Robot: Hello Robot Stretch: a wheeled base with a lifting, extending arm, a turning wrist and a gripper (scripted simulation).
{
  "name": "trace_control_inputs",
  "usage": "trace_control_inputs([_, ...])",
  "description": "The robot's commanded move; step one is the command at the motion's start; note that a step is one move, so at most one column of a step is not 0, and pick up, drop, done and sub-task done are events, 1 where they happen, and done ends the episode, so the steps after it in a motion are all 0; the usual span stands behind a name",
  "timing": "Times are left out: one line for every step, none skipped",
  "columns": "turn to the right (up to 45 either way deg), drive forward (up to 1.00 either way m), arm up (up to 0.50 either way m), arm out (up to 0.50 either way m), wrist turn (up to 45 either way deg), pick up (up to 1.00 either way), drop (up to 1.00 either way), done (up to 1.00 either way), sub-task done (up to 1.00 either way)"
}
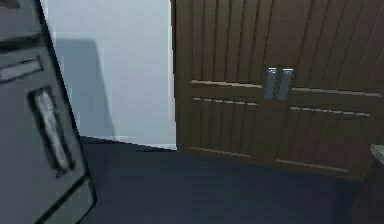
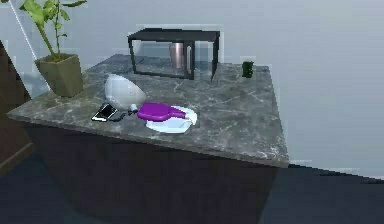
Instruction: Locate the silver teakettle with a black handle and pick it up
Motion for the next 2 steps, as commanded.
trace_control_inputs([-12.0, 0.00, 0.00, 0.00, 0.0, 0.00, 0.00, 0.00, 0.00])
trace_control_inputs([0.0, 0.00, 0.50, 0.00, 0.0, 0.00, 0.00, 0.00, 0.00])
